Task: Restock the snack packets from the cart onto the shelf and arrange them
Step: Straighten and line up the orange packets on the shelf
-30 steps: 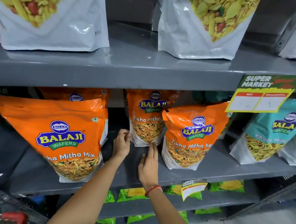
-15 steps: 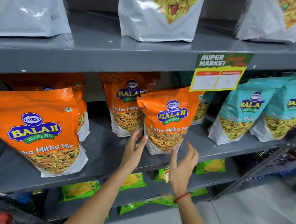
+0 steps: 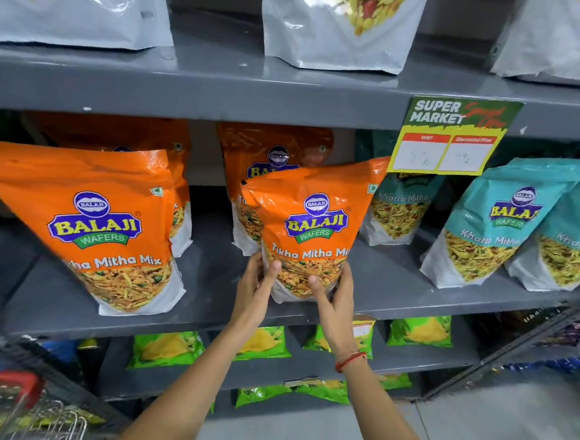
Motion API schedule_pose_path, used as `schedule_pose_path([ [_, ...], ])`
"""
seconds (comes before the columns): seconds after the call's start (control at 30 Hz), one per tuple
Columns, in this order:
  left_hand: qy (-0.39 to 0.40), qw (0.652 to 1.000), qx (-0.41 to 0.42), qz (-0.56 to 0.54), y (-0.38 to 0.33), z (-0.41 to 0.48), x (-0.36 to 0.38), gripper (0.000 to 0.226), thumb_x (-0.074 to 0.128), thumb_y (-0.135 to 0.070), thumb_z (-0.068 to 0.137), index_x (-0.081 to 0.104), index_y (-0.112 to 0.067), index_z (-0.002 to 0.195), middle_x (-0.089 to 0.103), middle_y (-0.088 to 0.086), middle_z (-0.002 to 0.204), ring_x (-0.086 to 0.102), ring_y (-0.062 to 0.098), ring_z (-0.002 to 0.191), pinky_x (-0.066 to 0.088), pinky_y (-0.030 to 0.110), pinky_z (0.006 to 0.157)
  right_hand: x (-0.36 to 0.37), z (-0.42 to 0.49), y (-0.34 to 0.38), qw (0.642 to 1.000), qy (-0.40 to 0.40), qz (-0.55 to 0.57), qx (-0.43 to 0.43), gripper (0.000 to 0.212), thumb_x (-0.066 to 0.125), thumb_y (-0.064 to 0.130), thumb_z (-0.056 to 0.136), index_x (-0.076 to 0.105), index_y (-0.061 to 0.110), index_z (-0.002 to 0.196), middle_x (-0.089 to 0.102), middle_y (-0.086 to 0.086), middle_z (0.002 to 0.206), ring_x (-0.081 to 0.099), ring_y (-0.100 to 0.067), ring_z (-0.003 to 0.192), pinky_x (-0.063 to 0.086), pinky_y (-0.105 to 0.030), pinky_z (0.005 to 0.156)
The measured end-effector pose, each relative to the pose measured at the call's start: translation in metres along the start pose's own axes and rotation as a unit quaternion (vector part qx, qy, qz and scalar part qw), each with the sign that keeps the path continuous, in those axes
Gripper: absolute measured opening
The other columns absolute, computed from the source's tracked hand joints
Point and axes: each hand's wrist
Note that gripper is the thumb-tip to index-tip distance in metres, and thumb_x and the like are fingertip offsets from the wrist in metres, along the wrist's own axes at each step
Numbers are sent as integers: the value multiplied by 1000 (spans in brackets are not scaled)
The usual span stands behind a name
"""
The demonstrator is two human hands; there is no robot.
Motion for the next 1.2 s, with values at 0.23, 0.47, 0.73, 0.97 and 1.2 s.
schedule_pose_path([
  [0.23,-36,999,6,-1,-6,-15,-31,66,48,-88,51,47,-44,101,58,-22,106,56,-22,89,44,0,67,22,-13,1,999,49,-11,1,79,64,63,70,36,29,136,48,1,135,48,-5,125,46,-33,104],
  [0.47,-60,997,58,-7,-25,-16,-42,95,49,-88,51,40,-36,129,50,-21,124,49,-24,104,44,3,80,12,-2,-5,995,95,-33,0,94,81,52,60,32,29,137,48,4,137,48,-9,126,47,-33,102],
  [0.73,-112,986,123,-16,-103,25,-58,14,48,-36,91,57,-27,84,68,-15,84,65,-9,78,50,10,68,2,34,11,969,226,-93,35,79,89,25,59,40,29,121,58,11,112,54,3,100,47,-26,93],
  [0.97,-124,986,108,-25,-112,35,-60,17,50,-32,92,63,-27,84,70,-11,85,68,-3,76,51,7,62,3,33,10,970,223,-95,14,78,89,27,58,43,26,121,60,11,113,55,7,98,45,-17,87],
  [1.2,-254,954,158,10,-91,-7,-23,40,53,-32,91,42,-21,127,53,-4,125,52,0,111,43,11,93,-20,16,0,992,115,-51,31,97,85,34,63,29,25,142,44,6,142,41,-7,130,38,-32,107],
])
Point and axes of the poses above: each hand's wrist, its own z-axis towards the middle knuckle, its own x-axis out of the palm, y = z × x
